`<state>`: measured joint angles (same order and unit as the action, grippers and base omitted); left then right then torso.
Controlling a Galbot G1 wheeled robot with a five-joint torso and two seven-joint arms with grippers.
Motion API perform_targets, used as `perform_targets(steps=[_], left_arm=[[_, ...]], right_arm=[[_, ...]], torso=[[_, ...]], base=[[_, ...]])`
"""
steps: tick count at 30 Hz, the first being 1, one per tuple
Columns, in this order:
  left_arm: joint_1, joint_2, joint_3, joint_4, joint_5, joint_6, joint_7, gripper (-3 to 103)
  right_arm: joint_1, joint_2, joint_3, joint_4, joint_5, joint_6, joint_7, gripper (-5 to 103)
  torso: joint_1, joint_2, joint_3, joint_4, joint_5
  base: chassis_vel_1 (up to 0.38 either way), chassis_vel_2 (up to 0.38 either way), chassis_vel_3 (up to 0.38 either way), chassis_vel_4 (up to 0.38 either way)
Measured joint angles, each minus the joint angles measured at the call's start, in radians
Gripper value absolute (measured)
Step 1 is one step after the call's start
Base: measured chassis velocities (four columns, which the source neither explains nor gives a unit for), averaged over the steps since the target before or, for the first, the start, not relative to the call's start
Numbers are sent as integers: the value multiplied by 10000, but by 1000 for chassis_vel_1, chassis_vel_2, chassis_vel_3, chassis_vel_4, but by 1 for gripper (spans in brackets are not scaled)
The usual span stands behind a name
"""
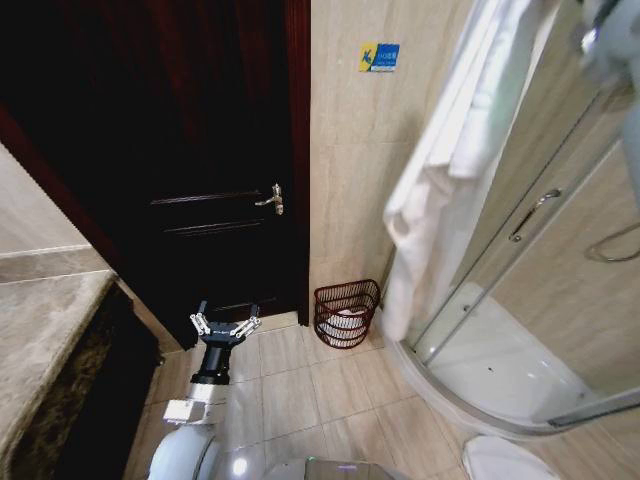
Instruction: Discard the used towel into the hamper.
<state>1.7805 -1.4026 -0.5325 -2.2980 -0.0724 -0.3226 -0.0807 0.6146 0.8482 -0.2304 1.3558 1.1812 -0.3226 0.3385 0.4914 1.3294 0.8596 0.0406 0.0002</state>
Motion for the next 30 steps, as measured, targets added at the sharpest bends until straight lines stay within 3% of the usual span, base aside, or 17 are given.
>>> perform_targets(steps=[16, 30], left_arm=[[-49, -14, 19, 208, -83, -162, 8, 100], [-118, 43, 44, 354, -137, -209, 45, 100]], right_arm=[[258, 1560, -156, -2425, -1105, 486, -497, 2], [-872, 1823, -88, -2357, -1733, 708, -578, 2]], torso=[[-1, 1, -2, 1, -6], [0, 1, -1, 0, -5]], base=[[0, 0, 0, 0], [0, 0, 0, 0]])
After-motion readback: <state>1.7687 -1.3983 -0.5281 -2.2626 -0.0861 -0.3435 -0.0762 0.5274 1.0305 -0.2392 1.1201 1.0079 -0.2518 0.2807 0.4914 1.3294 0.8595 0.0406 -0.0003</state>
